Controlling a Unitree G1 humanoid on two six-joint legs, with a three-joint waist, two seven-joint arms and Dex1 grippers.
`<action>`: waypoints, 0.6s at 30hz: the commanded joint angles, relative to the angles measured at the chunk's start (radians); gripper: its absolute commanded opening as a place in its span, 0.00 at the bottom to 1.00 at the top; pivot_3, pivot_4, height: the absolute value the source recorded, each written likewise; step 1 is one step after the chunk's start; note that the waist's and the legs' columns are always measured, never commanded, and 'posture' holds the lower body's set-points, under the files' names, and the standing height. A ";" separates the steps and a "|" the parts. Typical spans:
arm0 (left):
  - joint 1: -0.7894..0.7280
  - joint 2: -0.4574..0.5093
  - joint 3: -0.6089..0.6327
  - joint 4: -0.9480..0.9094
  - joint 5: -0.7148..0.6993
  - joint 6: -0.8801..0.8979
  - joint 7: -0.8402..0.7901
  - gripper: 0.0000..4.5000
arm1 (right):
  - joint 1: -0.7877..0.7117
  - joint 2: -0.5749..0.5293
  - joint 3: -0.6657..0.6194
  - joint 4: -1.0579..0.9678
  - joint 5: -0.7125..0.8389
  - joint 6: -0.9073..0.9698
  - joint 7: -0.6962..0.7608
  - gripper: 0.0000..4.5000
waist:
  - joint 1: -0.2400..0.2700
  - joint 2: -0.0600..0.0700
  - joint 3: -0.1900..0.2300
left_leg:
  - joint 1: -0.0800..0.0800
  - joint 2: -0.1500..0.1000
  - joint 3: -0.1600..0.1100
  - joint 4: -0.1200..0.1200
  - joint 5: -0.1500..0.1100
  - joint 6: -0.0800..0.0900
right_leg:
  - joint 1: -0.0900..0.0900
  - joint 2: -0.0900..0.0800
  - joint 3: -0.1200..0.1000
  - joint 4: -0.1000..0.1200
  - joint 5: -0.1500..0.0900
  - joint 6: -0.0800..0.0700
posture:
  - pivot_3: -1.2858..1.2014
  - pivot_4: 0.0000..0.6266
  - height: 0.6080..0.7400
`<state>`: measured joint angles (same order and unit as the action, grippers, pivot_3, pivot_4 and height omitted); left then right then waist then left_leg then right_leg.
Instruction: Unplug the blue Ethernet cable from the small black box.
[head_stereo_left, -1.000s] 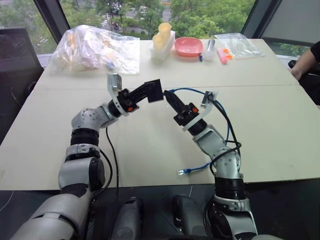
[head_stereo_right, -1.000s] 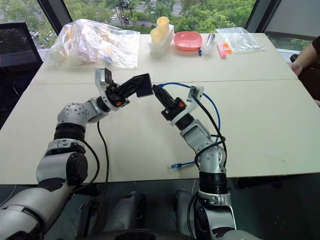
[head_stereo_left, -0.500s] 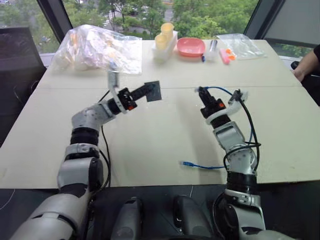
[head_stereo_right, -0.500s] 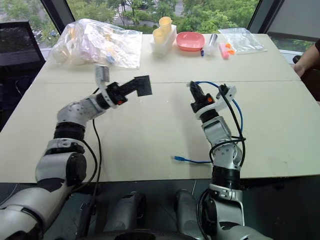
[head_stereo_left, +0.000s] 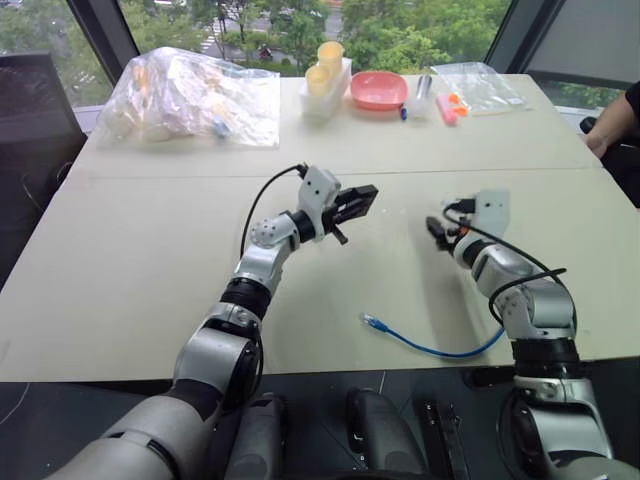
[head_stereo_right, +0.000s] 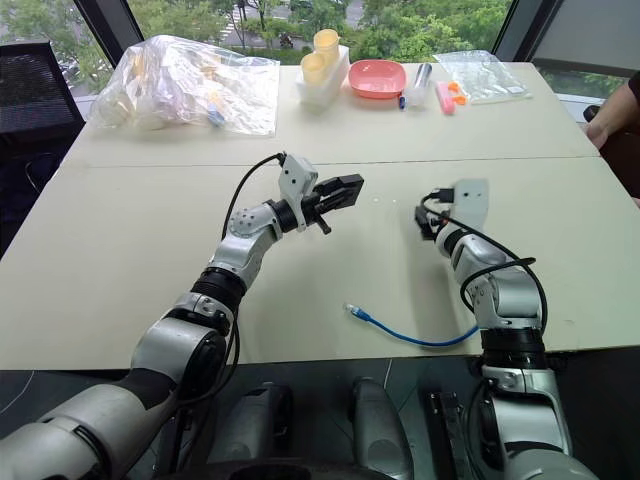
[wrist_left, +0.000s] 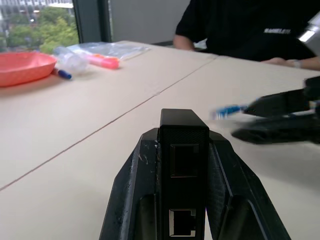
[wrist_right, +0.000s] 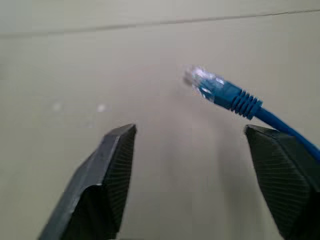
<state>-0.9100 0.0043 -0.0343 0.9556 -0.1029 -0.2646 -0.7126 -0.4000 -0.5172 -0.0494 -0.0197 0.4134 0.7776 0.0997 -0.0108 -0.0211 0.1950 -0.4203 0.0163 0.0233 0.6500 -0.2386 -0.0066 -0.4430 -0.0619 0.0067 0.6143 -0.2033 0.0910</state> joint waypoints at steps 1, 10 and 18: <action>-0.051 -0.016 0.007 0.047 0.021 -0.072 0.050 0.12 | 0.024 -0.042 0.010 -0.146 -0.002 0.104 0.049 0.99 | 0.000 0.000 0.000 | -0.001 0.000 0.000 0.001 0.000 0.000 | 0.000 0.000 0.000 0.000 0.000 0.000 | 0.52 0.24 1.00; -0.060 -0.044 0.000 0.155 0.058 -0.143 0.074 0.42 | 0.057 0.056 -0.148 -0.289 0.100 0.215 0.057 1.00 | 0.003 -0.001 0.000 | -0.003 0.000 0.000 0.003 0.000 0.000 | 0.000 0.000 0.000 -0.001 0.001 0.002 | 0.52 0.24 1.00; -0.061 -0.005 0.004 0.082 0.054 -0.105 0.054 0.99 | 0.073 0.083 -0.129 -0.303 0.082 0.182 0.074 1.00 | 0.000 0.000 0.000 | -0.002 0.000 0.000 0.003 0.000 0.000 | 0.000 0.000 0.000 -0.001 0.001 0.002 | 0.52 0.24 1.00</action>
<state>-0.9497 -0.0129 -0.0337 1.1028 -0.0434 -0.3741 -0.6438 -0.3232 -0.4355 -0.1682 -0.2758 0.4958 0.9841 0.1645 -0.0113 -0.0215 0.1948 -0.4225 0.0159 0.0229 0.6532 -0.2388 -0.0063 -0.4430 -0.0622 0.0063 0.6135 -0.2019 0.0931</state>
